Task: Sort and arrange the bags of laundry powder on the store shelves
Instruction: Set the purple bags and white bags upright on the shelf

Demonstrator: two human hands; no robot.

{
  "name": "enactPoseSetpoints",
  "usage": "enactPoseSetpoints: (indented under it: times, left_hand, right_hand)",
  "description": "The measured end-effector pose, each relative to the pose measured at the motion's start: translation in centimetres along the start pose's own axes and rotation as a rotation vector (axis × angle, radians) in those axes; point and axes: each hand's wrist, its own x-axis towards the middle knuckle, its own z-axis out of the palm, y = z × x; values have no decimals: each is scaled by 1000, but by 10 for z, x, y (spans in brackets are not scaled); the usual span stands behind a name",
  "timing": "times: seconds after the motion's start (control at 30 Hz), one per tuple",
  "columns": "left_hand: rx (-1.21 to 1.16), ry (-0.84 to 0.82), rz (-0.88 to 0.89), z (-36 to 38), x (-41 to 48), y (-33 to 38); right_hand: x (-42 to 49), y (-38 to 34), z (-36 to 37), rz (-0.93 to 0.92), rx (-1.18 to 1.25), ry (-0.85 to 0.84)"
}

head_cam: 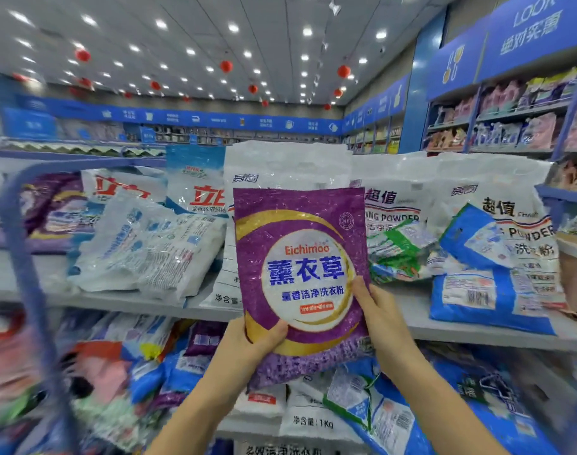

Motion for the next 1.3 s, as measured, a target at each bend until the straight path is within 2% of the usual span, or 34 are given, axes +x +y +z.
enactPoseSetpoints:
  times: [0.1,0.27,0.47,0.6,0.73,0.87,1.03,1.3]
  left_hand:
    - [38,114,-47,-17,-25,0]
    - [96,348,-54,-45,-78,8]
    - [141,543,-27,-105,-153,33]
    - [181,656,-30,-151,-207,56]
    - [203,831,-51,-204,-263,79]
    - [241,982,-27,-270,-311,103]
    - [223,1002,0,-373,-361,144]
    - [229,1026,-9,-525,-390,182]
  right_hand:
    - [-2,10,21,92,86,-62]
    - [-7,27,65,234,163,-263]
    - [-31,39,165,326,204,-380]
    - [-51,38,245,261,145,-590]
    - [-79,38,334,168,124,-711]
    - [-107,34,435,-1,156,-709]
    - [-140,26,559,-115,229,-686]
    - [-153,31,703,10,325,-639]
